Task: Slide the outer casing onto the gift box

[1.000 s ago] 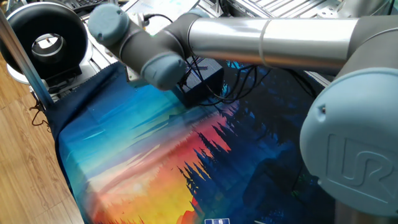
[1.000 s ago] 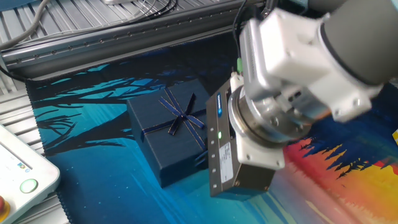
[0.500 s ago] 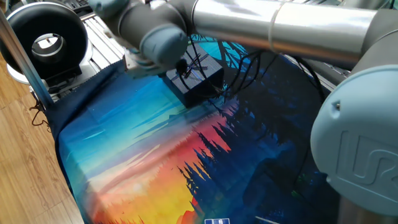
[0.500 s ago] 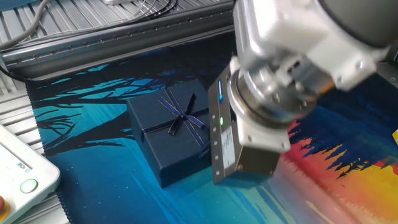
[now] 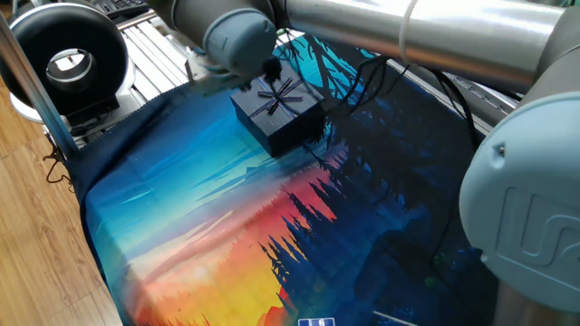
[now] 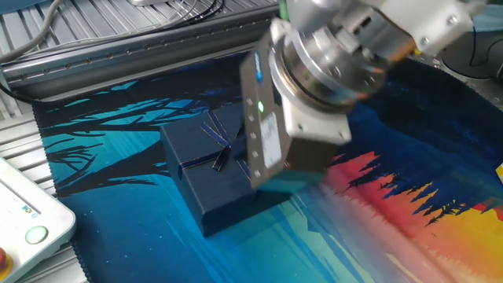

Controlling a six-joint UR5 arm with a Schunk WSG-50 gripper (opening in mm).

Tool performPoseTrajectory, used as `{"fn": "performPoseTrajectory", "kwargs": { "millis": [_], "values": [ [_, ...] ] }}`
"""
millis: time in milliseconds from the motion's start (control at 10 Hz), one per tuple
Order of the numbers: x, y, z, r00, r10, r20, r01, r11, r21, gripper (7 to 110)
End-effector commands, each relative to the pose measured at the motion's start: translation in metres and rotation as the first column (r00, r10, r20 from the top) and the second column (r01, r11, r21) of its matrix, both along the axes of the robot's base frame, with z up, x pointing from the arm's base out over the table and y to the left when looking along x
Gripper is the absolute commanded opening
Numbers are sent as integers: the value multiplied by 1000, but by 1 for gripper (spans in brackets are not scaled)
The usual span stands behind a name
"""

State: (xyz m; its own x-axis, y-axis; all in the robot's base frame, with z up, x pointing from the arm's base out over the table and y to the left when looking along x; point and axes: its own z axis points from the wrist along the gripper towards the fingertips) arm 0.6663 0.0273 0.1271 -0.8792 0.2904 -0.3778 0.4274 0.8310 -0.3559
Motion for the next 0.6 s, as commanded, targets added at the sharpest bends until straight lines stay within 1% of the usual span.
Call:
{"fn": "performPoseTrajectory", "kwargs": {
  "millis": [0,200,500],
  "values": [
    [4,-27,0,999,49,6,-48,998,-39,7],
    [2,-39,-14,998,56,11,-56,998,-22,7],
    [-2,-61,-27,997,70,16,-70,997,-46,7]
  ]
}}
